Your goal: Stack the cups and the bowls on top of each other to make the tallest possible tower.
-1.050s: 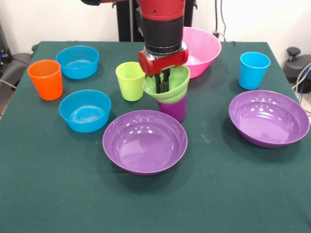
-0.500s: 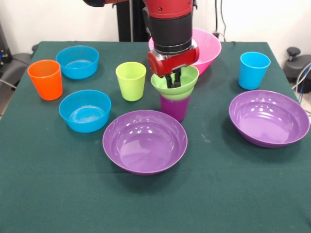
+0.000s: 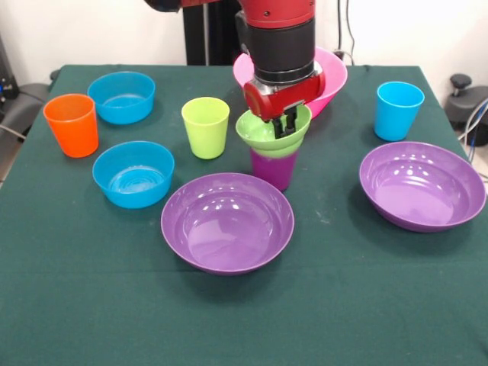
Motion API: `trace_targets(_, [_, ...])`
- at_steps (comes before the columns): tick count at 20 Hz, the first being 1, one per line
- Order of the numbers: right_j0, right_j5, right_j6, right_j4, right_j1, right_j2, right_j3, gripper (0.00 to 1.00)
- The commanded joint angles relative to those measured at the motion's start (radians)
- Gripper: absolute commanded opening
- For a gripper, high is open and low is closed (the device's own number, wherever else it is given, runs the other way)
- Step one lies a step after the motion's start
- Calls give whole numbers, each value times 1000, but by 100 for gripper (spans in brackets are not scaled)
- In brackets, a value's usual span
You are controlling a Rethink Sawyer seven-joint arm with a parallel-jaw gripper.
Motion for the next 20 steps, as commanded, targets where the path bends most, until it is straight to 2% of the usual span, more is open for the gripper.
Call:
trace_targets(1, [68,148,-148,-101,26,-56,14,0])
trace_targets(11, [95,200,-144,-117,24,-82,-1,0])
trace_targets(20, [81,212,-163,-120,9,-73,12,0])
